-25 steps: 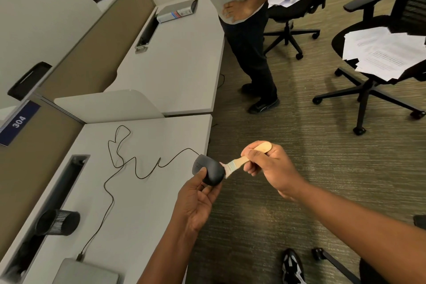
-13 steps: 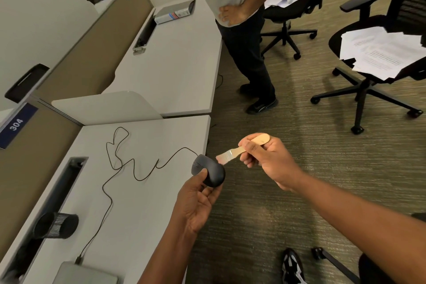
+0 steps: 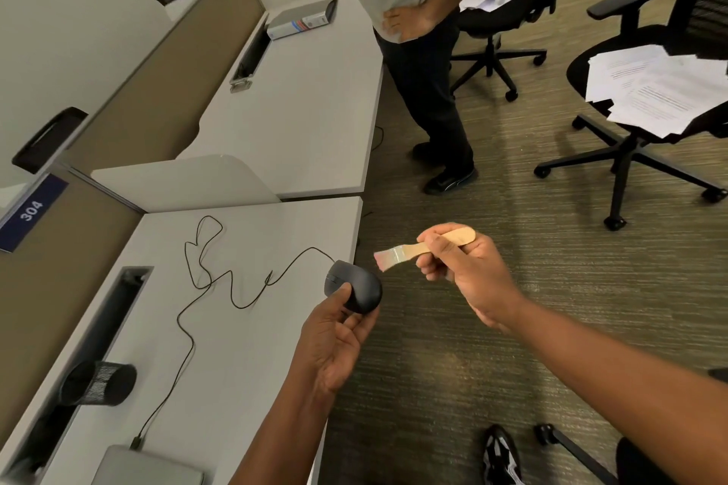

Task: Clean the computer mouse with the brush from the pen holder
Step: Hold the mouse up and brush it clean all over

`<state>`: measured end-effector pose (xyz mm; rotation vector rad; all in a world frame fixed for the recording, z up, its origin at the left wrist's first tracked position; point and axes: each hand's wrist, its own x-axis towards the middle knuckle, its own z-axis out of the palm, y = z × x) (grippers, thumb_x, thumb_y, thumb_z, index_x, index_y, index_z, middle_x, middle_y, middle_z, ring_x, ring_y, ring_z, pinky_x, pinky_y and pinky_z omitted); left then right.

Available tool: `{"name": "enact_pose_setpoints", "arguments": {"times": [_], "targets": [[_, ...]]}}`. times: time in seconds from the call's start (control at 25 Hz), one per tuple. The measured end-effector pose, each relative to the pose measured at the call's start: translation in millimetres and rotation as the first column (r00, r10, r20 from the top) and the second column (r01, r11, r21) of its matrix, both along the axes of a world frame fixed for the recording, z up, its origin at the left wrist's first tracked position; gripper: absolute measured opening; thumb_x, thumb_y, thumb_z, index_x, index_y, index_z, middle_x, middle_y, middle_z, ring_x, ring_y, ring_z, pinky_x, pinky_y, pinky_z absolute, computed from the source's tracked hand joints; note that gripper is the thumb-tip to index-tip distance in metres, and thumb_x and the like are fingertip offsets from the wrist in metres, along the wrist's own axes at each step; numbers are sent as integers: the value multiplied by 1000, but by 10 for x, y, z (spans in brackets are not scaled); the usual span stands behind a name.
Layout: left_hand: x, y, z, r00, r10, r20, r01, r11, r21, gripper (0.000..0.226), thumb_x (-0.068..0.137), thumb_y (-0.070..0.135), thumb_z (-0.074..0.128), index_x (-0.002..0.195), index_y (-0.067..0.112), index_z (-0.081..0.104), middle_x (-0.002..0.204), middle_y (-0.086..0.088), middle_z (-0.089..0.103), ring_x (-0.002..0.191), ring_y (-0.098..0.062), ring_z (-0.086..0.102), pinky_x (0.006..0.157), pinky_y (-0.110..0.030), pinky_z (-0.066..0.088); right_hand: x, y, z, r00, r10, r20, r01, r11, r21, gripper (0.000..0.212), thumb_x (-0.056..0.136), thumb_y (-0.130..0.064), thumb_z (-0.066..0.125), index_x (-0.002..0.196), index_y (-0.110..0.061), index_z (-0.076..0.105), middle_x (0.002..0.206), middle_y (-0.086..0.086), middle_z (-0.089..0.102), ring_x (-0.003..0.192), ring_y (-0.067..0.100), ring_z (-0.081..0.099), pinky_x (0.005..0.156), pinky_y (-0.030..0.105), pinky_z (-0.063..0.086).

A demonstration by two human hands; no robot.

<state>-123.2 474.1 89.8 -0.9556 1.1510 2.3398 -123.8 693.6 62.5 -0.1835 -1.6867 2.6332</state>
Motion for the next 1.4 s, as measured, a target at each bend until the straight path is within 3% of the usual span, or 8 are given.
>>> {"name": "enact_pose_setpoints", "arguments": {"times": [0.16,0.32,0.44,0.6,0.72,0.84,1.08,1.4], "targets": [[-19,13,12,1000,12,13,-12,1000,13,52,78,0,75,126,6,55,136,-32,60,113,-46,70,65,-46,68,22,-48,-25,991,134,-5,-133,987,93,14,101,-19,64,103,-11,75,80,8,76,73,16,70,66,25,58],[-38,27,19,1000,24,20,-24,999,-35,55,73,1,76,123,7,57,135,-29,58,117,-47,67,66,-49,68,90,-13,-55,968,253,-6,-251,962,110,17,104,-10,60,97,-9,76,75,9,74,69,16,68,62,26,55],[-37,39,14,999,17,34,-15,999,-36,55,72,4,78,124,6,58,130,-28,61,114,-46,68,69,-48,68,129,-50,-53,966,247,-78,-235,963,135,14,103,-11,63,99,-8,76,78,4,74,72,16,67,64,27,55],[-21,9,-29,998,-8,66,14,996,-93,43,92,17,76,130,1,64,123,-23,67,98,-31,70,58,-31,64,199,-148,-60,917,355,-182,-286,904,319,9,99,-14,69,101,-14,78,82,-9,72,74,5,61,65,20,49],[-23,26,-57,998,-20,54,28,987,-159,34,98,15,73,127,0,63,121,-21,65,104,-33,68,67,-35,64,259,-240,-110,886,430,-173,-319,838,443,13,100,-22,69,108,-18,79,86,-21,73,76,-2,65,66,12,47],[-3,43,-61,999,-7,45,14,984,-175,29,95,9,75,121,2,63,114,-19,64,94,-31,70,58,-35,65,288,-262,-144,903,381,-199,-227,817,531,18,99,-29,70,114,-24,79,98,-27,75,91,1,72,75,13,52],[1,37,-31,998,61,24,-59,995,-79,27,94,2,74,119,0,64,114,-24,69,78,-32,81,59,-40,67,339,-247,-203,925,188,-332,-8,879,476,18,100,-31,68,112,-41,77,99,-23,77,84,3,72,70,10,50],[37,85,-4,999,39,-33,-39,999,-15,55,78,4,78,129,5,58,122,-28,70,91,-36,81,61,-37,67,291,-188,-218,916,9,-400,193,867,460,17,101,-25,68,115,-25,77,97,-28,75,77,-6,69,65,5,46]]}}
